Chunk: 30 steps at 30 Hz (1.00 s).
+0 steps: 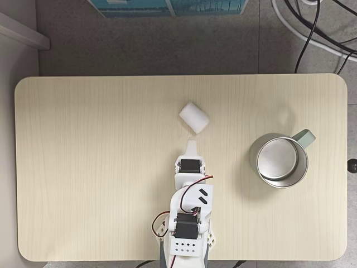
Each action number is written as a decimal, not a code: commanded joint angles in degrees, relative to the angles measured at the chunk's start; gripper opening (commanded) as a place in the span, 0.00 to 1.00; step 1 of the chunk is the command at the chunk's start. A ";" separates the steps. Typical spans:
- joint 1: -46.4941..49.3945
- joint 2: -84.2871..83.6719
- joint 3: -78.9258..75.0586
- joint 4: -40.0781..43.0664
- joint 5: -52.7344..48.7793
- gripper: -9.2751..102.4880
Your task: Grasp a dressing and put it in the cup.
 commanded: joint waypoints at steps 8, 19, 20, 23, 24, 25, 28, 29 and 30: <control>-0.18 -0.26 0.18 -0.79 0.00 0.08; 0.00 -0.26 2.29 -0.18 0.62 0.08; 0.00 -0.26 3.34 0.18 0.88 0.08; -0.53 -0.26 7.65 2.64 2.20 0.09; -0.53 -0.26 9.32 3.60 3.16 0.10; -0.18 -0.26 10.99 4.48 4.83 0.12; 0.53 2.37 16.52 6.33 8.96 0.19; 0.53 4.92 18.72 6.77 10.20 0.21; 0.62 8.26 21.27 7.03 11.34 0.22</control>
